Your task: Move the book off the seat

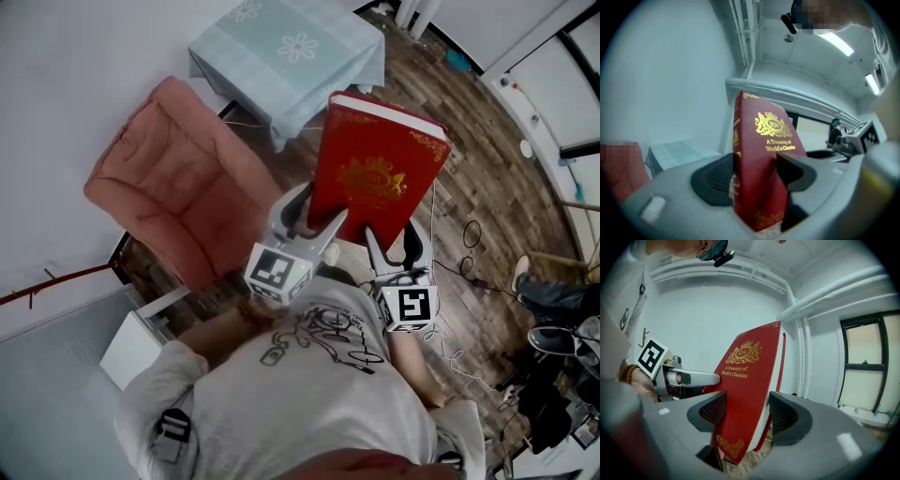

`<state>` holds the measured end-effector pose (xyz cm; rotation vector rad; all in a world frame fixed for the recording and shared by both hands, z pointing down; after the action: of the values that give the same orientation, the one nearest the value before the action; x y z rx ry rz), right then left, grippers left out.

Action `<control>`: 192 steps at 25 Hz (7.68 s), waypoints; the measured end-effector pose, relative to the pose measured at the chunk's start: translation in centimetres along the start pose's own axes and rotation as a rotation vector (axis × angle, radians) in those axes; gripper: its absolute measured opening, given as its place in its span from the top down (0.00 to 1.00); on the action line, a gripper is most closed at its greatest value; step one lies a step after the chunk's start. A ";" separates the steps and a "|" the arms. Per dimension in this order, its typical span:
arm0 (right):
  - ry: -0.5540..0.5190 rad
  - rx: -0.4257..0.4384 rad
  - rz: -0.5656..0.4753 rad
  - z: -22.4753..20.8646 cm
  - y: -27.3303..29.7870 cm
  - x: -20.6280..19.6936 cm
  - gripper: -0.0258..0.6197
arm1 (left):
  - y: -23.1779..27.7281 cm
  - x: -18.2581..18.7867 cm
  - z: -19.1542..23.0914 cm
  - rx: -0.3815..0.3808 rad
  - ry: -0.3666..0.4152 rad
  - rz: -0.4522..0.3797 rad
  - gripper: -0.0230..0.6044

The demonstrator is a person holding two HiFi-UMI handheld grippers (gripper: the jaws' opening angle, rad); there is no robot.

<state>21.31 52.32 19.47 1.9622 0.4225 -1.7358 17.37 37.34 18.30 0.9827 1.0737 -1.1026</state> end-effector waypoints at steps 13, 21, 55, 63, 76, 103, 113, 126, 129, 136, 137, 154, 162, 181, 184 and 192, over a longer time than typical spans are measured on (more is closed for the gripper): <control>-0.017 -0.040 -0.023 -4.2 1.3 -0.1 0.51 | 4.8 -0.3 -0.1 -0.049 0.002 -0.015 0.51; -0.033 -0.038 -0.024 -7.1 6.2 0.6 0.51 | 9.4 0.2 3.3 -0.048 -0.013 -0.028 0.51; -0.052 0.192 0.058 -16.8 42.8 6.3 0.52 | 29.4 6.1 31.6 0.178 -0.112 -0.042 0.51; -0.079 0.346 0.078 -12.5 50.3 6.4 0.52 | 26.4 6.1 38.4 0.338 -0.156 -0.068 0.51; -0.126 0.561 0.123 -5.0 55.9 5.2 0.52 | 19.4 4.8 43.9 0.564 -0.239 -0.122 0.51; -0.109 0.943 0.276 -7.3 65.5 0.0 0.53 | 22.6 -0.4 46.7 0.953 -0.330 -0.099 0.51; -0.087 0.967 0.345 -6.7 68.1 -3.5 0.53 | 22.8 -3.5 49.3 0.986 -0.379 -0.060 0.51; -0.073 0.945 0.422 -6.2 70.2 -8.9 0.53 | 22.8 -8.9 52.2 0.957 -0.435 -0.015 0.51; -0.067 0.934 0.446 -6.4 70.5 -10.4 0.53 | 23.1 -10.4 52.6 0.949 -0.455 0.002 0.51; -0.063 0.911 0.485 -7.1 71.6 -13.6 0.53 | 24.0 -13.6 54.0 0.930 -0.493 0.031 0.51; -0.062 0.909 0.491 -7.2 71.8 -14.1 0.53 | 24.1 -14.0 54.1 0.927 -0.493 0.037 0.51; -0.058 0.899 0.563 -7.1 73.8 -21.0 0.53 | 24.4 -21.1 56.6 0.934 -0.561 0.058 0.51; -0.057 0.887 0.609 -5.7 74.8 -24.7 0.53 | 23.3 -24.7 58.5 0.926 -0.588 0.072 0.51; 0.000 0.853 0.618 -6.3 75.7 -27.2 0.53 | 23.8 -27.3 59.5 0.928 -0.618 0.052 0.51; -0.026 0.858 0.626 -6.4 75.8 -27.4 0.53 | 23.9 -27.4 59.4 0.922 -0.608 0.069 0.52; -0.022 0.858 0.630 -6.4 75.9 -27.6 0.53 | 23.9 -27.4 59.4 0.918 -0.591 0.082 0.52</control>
<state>62.71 -5.26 58.62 2.2285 -1.0139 -1.6050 47.36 -10.57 59.03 1.2519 0.0011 -1.7198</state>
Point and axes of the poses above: the fingertips, and each gripper's own axes: y forward along the fingers, z to its left, x out of its top, the point moved 5 cm from there along -y, backward along the fingers, and after that the axes turned 7 degrees about -z, right-handed, at the moved point
